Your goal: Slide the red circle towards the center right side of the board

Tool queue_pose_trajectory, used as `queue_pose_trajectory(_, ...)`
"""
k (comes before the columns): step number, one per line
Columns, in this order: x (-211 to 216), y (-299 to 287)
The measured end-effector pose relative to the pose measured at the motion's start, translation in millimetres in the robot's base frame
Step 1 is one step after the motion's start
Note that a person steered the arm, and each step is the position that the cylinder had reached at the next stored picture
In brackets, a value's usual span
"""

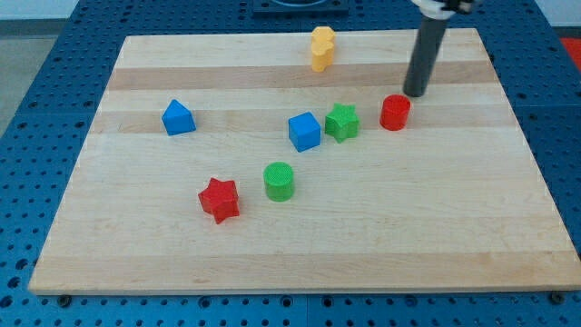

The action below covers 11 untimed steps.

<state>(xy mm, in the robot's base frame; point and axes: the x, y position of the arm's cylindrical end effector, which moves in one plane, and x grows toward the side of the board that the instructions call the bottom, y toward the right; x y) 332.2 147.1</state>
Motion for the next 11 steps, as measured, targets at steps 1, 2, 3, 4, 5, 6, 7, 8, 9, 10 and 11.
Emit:
queue_pose_trajectory(1,22.2,-37.2)
queue_pose_trajectory(2,46.2,-37.4)
queue_pose_trajectory(3,47.1,-29.9)
queue_pose_trajectory(4,48.7,-43.2)
queue_pose_trajectory(5,53.3,-59.6)
queue_pose_trajectory(6,70.7,-68.7)
queue_pose_trajectory(7,81.0,-68.6)
queue_pose_trajectory(8,81.1,-56.4)
queue_pose_trajectory(9,81.1,-35.5)
queue_pose_trajectory(10,81.1,-6.3)
queue_pose_trajectory(11,80.4,12.2)
